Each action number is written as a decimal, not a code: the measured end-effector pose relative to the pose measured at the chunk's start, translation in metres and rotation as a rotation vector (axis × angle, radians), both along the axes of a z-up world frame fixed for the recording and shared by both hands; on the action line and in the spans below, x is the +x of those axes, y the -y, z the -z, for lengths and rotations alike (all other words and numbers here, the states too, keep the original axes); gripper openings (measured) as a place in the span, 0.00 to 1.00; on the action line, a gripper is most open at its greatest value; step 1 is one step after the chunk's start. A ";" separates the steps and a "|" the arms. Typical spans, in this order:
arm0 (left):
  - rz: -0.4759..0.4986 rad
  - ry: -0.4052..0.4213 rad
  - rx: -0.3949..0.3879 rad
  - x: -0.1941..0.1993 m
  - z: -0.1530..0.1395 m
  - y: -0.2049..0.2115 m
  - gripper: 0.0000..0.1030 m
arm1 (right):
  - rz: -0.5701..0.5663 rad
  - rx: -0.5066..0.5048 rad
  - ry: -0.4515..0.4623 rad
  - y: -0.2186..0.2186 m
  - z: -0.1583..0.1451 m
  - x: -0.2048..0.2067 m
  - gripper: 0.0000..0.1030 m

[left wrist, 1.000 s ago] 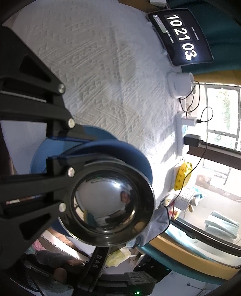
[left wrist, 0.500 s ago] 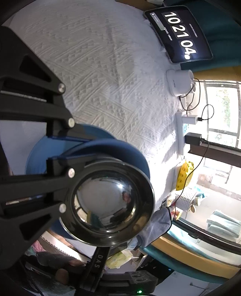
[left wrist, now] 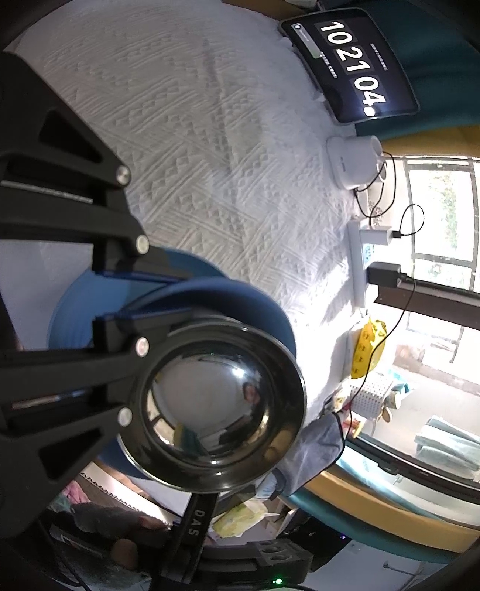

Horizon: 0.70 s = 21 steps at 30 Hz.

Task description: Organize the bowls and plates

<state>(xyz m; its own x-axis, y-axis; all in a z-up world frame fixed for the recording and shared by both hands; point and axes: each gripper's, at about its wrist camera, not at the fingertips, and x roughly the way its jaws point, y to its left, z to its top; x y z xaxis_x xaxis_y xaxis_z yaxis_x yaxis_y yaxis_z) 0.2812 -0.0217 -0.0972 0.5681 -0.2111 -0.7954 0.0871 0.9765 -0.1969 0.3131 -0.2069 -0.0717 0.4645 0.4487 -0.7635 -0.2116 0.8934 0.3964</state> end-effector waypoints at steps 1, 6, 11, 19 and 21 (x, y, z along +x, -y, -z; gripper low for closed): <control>-0.002 -0.001 -0.001 0.000 0.000 0.000 0.12 | 0.002 0.001 -0.001 0.000 0.000 0.000 0.10; -0.013 -0.012 -0.003 0.002 0.000 -0.001 0.14 | 0.015 0.003 -0.008 0.000 0.000 0.000 0.10; -0.016 -0.015 0.011 0.000 -0.002 0.000 0.14 | 0.029 -0.001 -0.017 -0.001 0.000 0.001 0.10; -0.016 -0.008 0.007 -0.005 -0.004 0.000 0.16 | 0.040 0.002 -0.012 0.001 -0.003 -0.001 0.10; -0.014 -0.008 0.006 -0.007 -0.005 -0.001 0.16 | 0.041 0.002 -0.010 0.002 -0.005 -0.002 0.10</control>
